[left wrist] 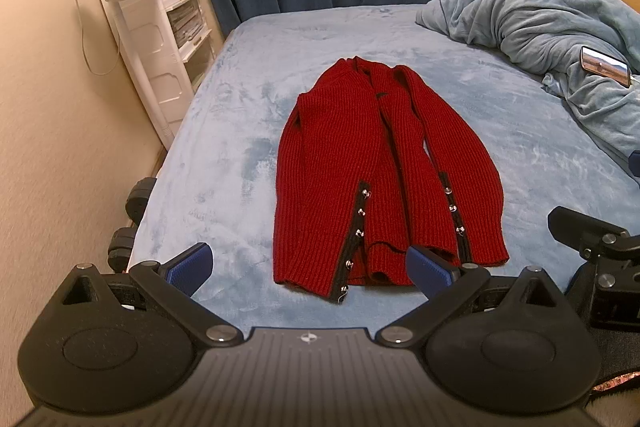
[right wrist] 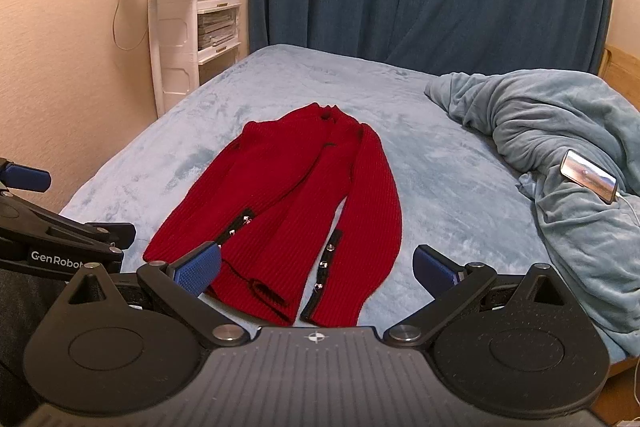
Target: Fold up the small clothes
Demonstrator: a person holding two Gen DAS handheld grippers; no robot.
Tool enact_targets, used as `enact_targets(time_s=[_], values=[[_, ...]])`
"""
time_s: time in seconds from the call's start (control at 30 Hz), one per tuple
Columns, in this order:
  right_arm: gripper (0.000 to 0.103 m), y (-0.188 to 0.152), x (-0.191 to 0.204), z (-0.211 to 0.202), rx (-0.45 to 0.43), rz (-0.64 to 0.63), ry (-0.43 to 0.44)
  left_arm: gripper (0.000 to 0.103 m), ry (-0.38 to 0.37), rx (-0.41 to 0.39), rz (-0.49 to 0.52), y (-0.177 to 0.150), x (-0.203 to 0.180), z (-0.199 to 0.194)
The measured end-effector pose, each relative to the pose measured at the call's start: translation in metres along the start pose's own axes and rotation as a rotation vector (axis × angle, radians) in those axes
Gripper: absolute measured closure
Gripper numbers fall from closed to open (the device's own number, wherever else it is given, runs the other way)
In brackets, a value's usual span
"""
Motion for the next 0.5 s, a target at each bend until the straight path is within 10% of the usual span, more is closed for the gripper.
enact_targets(time_s=[0.5], values=[[0.002, -0.0006, -0.0002, 0.0001, 0.003, 0.001, -0.002, 0.0, 0.0, 0.0, 0.0, -0.0003, -0.0004, -0.0001]])
Point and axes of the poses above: each gripper's, at about its wrist camera, not at the fingertips, and z roughly the way its jaws point, x to its left, y to its top, the point moved 10 cm from there along z, roughly the way its jaws point, and after that the axes turned 13 degrees about y, right-handed, at the moved point
